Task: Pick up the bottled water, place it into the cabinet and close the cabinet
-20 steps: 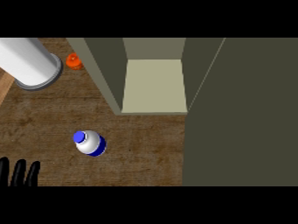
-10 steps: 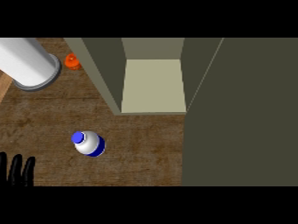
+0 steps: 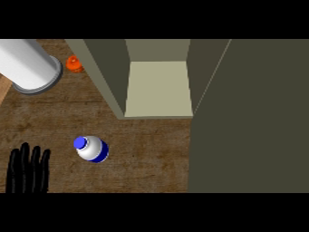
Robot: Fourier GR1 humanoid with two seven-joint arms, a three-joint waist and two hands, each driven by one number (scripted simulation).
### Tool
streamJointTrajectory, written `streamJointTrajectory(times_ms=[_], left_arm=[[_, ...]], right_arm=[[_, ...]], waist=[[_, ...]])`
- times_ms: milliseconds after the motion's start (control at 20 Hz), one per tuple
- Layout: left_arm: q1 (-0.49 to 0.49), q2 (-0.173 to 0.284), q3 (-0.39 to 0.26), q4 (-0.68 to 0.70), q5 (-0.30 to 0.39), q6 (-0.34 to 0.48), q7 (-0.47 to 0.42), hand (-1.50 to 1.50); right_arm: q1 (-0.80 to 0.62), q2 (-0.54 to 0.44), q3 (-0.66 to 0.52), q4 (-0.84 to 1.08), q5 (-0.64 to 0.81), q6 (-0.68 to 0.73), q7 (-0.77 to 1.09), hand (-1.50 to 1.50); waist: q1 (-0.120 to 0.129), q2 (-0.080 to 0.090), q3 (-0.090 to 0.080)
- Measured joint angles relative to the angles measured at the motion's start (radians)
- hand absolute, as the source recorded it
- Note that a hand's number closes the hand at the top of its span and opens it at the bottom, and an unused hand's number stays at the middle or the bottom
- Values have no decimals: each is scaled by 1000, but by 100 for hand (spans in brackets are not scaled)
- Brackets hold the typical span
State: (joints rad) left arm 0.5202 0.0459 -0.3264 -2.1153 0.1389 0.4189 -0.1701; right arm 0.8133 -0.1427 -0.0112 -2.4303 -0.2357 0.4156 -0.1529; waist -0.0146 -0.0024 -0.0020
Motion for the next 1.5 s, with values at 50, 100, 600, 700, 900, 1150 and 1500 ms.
streamJointTrajectory(times_ms=[50,100,600,700,900,1150,1500], left_arm=[[-8,6,27,28,21,-16,-13,-150],[-20,7,42,60,32,-26,-24,-150],[-128,-5,161,385,125,-131,-161,-150],[-160,-17,176,471,130,-144,-207,-150],[-237,-31,218,603,149,-164,-260,-150],[-331,-29,282,770,190,-205,-333,-150],[-448,-31,356,999,203,-234,-448,-150]], right_arm=[[14,0,2,-2,-1,7,-8,-150],[23,-3,-3,-2,-3,13,-15,-150],[150,-1,-19,-1,-11,90,-125,-150],[162,-4,-28,0,-13,95,-135,-150],[182,1,-27,2,-13,105,-154,-150],[228,9,-28,3,-10,127,-197,-150],[252,-9,-70,4,-13,146,-230,-150]], waist=[[-2,0,0],[-2,0,0],[-8,1,0],[-7,1,0],[-4,2,0],[-6,2,0],[-5,4,0]])
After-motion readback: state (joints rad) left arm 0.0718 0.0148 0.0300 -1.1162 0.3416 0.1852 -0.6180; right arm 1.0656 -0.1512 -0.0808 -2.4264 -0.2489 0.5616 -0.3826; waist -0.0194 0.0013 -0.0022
